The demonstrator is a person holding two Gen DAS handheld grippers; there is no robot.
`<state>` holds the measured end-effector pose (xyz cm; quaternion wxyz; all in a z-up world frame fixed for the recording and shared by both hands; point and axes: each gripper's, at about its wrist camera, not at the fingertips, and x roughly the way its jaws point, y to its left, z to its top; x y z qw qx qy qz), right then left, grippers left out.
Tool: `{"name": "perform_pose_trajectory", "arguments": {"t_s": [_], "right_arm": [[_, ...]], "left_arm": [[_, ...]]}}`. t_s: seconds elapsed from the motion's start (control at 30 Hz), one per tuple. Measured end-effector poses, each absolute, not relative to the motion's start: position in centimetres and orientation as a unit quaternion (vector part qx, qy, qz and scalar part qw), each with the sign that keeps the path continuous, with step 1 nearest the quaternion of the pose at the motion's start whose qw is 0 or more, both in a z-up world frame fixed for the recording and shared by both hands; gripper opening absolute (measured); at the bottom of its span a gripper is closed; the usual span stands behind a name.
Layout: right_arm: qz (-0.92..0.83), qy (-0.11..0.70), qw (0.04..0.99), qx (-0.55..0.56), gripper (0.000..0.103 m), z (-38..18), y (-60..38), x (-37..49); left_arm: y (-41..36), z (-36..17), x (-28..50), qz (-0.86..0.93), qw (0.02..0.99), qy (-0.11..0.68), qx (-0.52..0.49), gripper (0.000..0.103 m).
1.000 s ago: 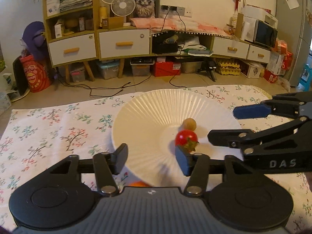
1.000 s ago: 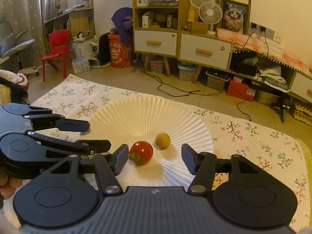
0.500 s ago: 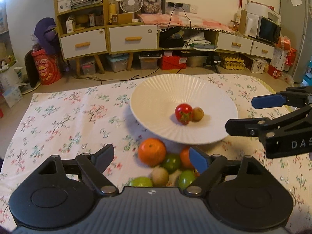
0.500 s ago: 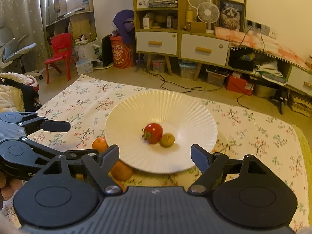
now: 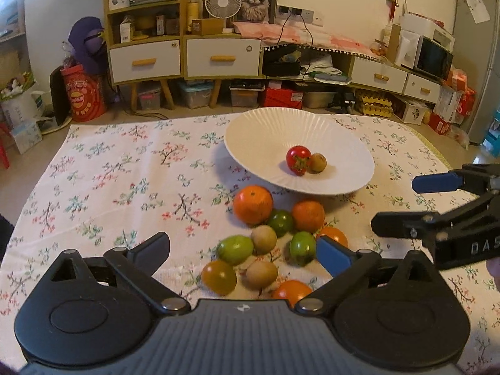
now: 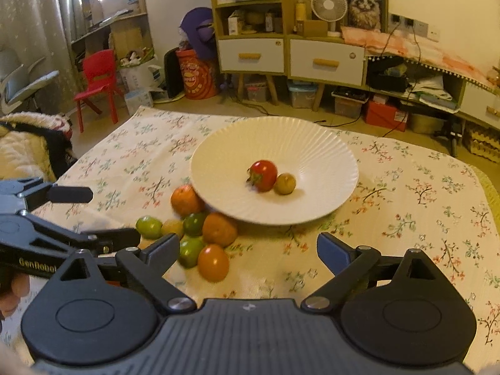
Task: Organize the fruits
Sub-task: 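Withdraw both grippers from the bowl back toward the fruit cluster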
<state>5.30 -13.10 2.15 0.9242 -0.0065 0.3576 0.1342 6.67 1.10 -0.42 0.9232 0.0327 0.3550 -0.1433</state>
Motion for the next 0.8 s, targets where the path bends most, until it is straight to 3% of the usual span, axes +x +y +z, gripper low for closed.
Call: {"name": "perform_pose_trajectory", "arguments": {"t_s": [0.4, 0.8], "right_arm": [[0.134, 0.345, 0.928, -0.043, 0.102, 1.3, -12.3, 3.4], [0.151, 0.356, 0.919, -0.073, 0.102, -0.1, -11.5, 2.3]], "left_arm": [[2.6, -1.4, 5.2, -0.145, 0.918, 0.368, 0.021, 0.099], [4.1, -2.6, 3.5, -0.15, 0.913, 0.378, 0.03, 0.099]]}}
